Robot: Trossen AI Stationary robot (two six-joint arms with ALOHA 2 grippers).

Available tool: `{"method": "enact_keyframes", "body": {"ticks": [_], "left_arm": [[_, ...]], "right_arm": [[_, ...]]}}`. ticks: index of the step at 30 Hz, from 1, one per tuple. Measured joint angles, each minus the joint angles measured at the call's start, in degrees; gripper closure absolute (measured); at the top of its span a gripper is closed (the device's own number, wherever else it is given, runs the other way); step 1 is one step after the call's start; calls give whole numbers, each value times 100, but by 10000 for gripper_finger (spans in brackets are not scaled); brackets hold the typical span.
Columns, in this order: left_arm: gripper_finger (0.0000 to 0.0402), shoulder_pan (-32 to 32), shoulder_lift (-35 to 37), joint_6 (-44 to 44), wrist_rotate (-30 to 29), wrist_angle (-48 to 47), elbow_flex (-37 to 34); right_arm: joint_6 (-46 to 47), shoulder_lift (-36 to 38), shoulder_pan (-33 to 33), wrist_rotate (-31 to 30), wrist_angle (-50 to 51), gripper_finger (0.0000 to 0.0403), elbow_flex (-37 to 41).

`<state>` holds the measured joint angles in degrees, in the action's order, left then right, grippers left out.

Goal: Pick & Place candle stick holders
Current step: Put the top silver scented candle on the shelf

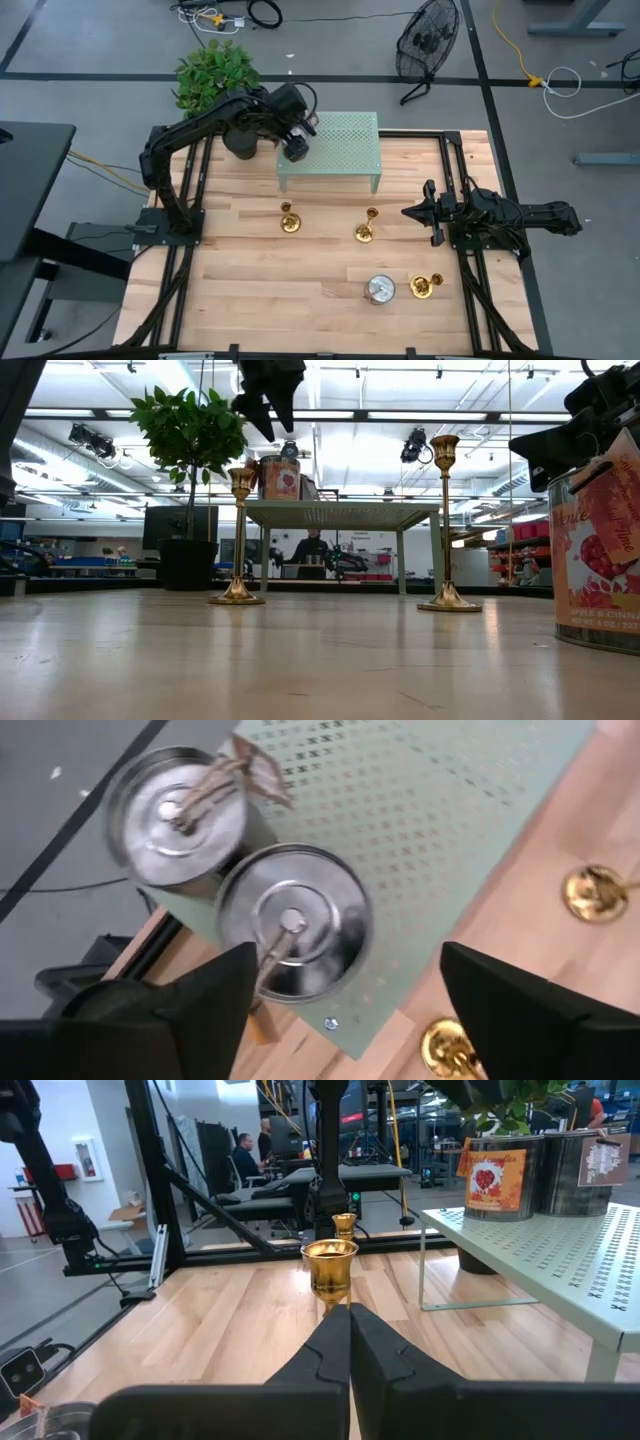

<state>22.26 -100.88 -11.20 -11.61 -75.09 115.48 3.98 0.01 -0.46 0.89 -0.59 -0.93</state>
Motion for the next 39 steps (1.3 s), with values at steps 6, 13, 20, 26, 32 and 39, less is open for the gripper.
{"method": "enact_keyframes", "body": {"ticks": [6,13,20,26,32,39], "left_arm": [[141,1,0,429,135,20,0],[205,1,0,493,130,22,0],[249,9,0,481,133,25,0],[268,8,0,467,135,30,0],[285,7,0,640,135,35,0],[320,7,0,739,137,31,0]], "right_arm": [[0,0,-1,1,0,400,0],[-1,0,1,0,-1,400,-2],[0,0,0,0,0,400,-1],[1,0,0,1,-1,400,-1],[0,0,0,2,-1,400,-2],[1,0,-1,2,1,400,0]]}}
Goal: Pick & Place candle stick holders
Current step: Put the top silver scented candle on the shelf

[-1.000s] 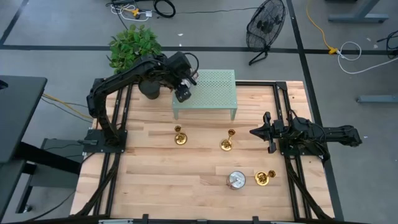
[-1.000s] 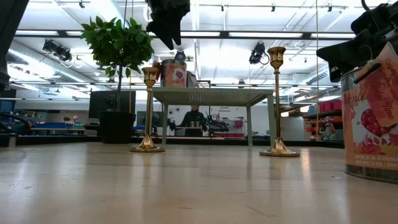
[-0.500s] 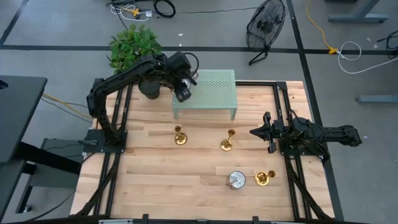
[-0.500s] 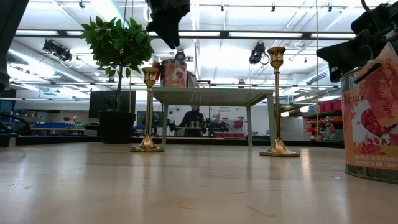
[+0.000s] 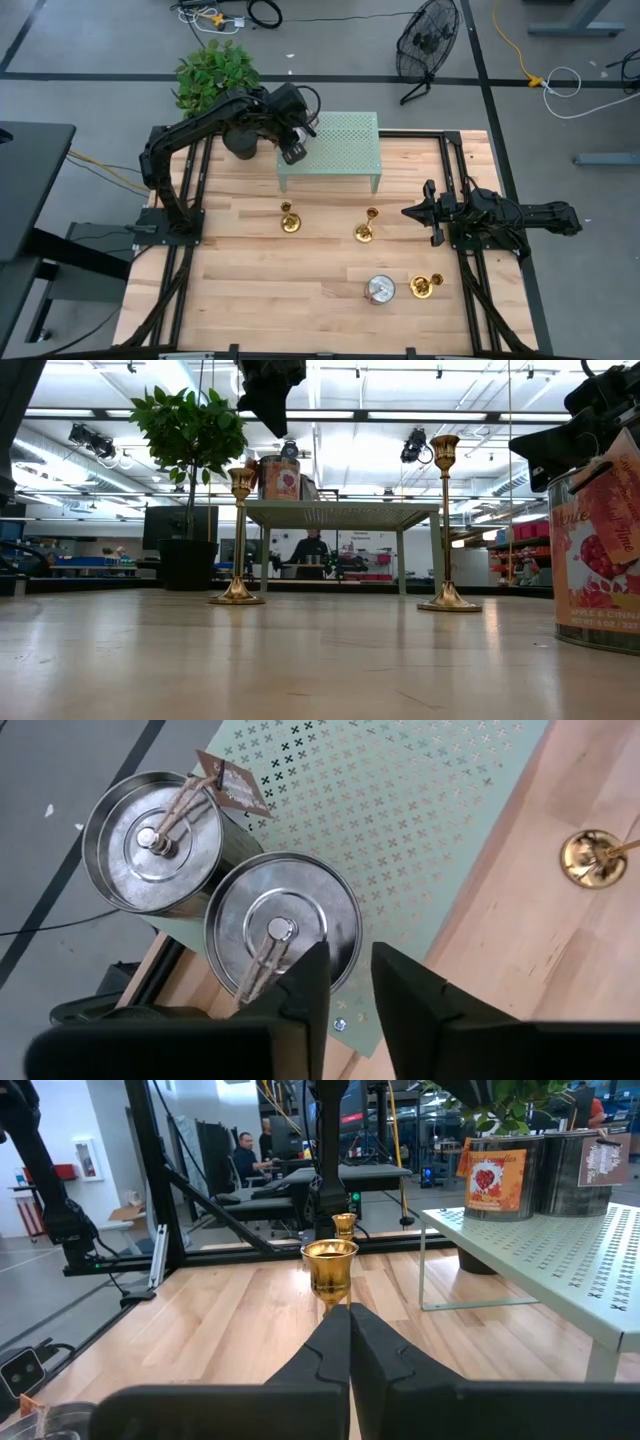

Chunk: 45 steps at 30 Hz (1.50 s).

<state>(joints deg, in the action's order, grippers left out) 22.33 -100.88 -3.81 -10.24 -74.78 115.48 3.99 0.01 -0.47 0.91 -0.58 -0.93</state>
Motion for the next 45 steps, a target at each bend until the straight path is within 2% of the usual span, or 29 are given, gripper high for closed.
{"method": "enact_keyframes", "body": {"ticks": [7,14,21,33,45], "left_arm": [[347,-4,0,47,76,0,-2],[370,-9,0,829,586,-19,-2],[395,-6,-50,1353,599,-228,-19],[397,-44,-48,1533,740,-13,-857],[396,1,-48,1696,476,163,-914]], "right_arm": [[-1,0,0,-1,0,400,-2],[-2,0,0,0,0,400,0],[-2,0,0,0,-1,400,0],[0,0,2,-2,-2,400,0],[0,0,2,-2,-2,400,0]]}}
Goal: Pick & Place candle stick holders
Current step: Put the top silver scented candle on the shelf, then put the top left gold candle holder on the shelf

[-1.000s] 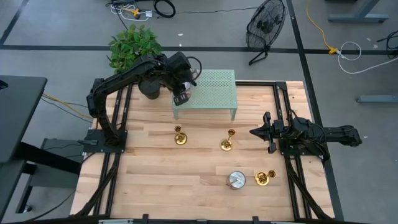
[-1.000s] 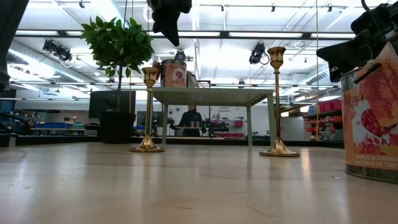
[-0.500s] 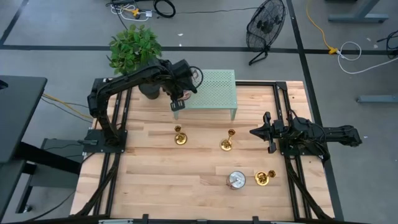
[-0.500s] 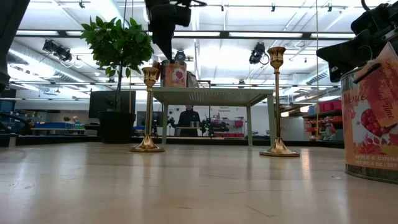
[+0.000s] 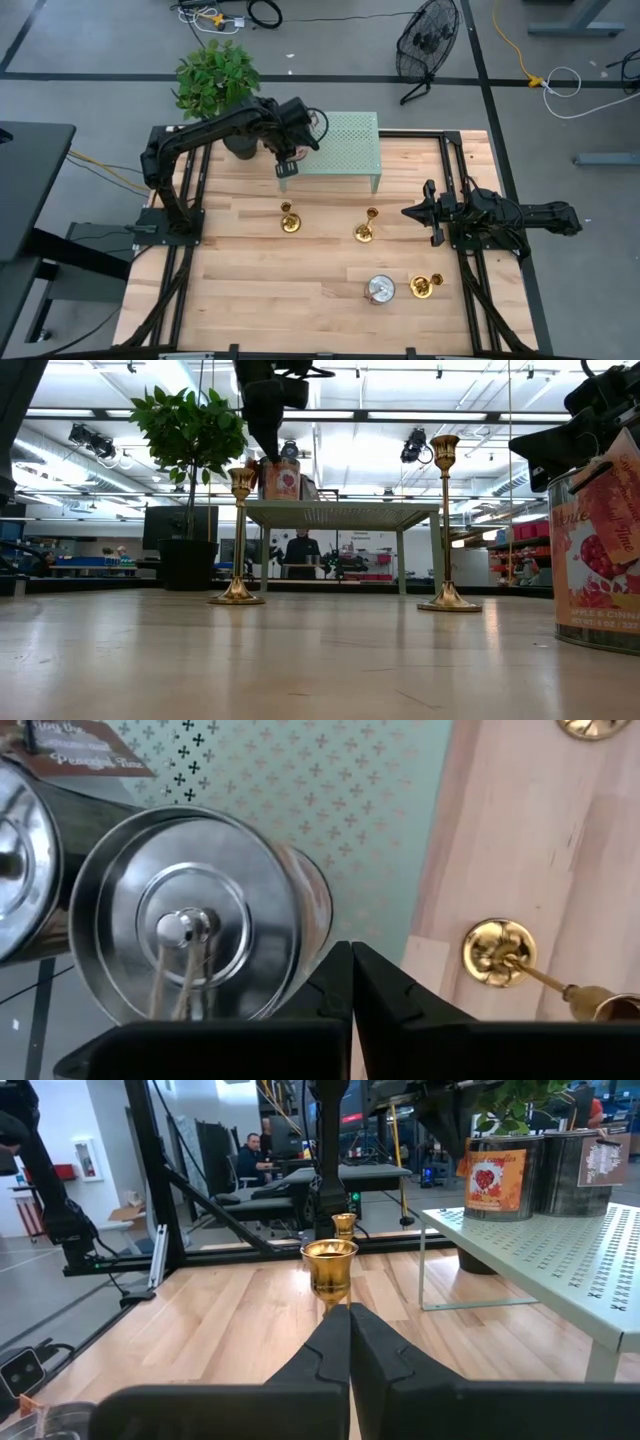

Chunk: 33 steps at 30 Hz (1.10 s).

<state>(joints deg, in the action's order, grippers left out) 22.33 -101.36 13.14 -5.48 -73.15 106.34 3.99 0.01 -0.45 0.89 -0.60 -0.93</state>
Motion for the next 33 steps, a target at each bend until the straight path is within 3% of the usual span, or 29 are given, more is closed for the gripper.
{"method": "enact_keyframes", "body": {"ticks": [21,33], "left_arm": [[388,-1,0,20,-520,189,0],[393,-53,2,-87,39,186,0]], "right_arm": [[-2,0,-2,0,0,400,0],[0,0,0,0,0,400,0]]}}
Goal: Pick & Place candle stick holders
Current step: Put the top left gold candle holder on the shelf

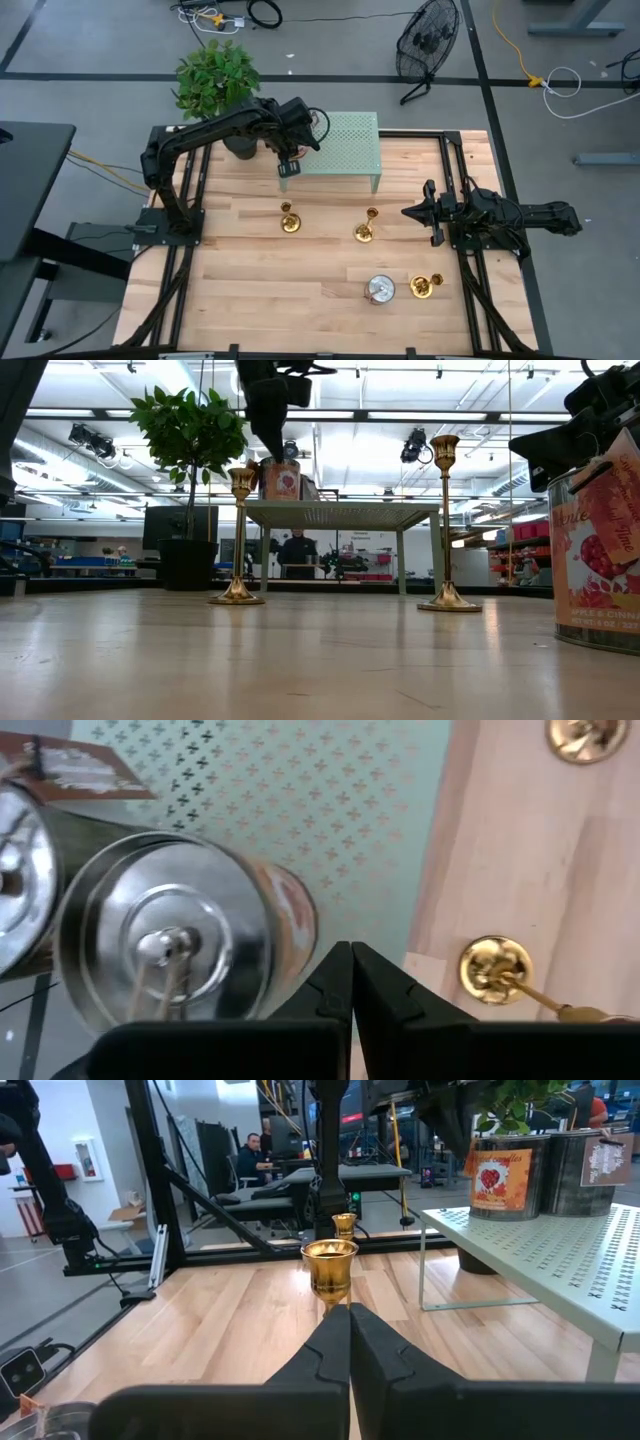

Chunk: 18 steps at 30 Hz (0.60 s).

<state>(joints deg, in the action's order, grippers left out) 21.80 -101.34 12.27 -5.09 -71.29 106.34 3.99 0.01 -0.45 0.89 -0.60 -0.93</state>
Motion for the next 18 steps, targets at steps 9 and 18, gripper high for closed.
{"method": "enact_keyframes", "body": {"ticks": [9,18], "left_arm": [[388,-187,9,-9,44,0,15],[390,-534,9,-15,360,-43,17]], "right_arm": [[-1,0,0,0,0,400,-1],[0,0,-2,0,0,400,0]]}}
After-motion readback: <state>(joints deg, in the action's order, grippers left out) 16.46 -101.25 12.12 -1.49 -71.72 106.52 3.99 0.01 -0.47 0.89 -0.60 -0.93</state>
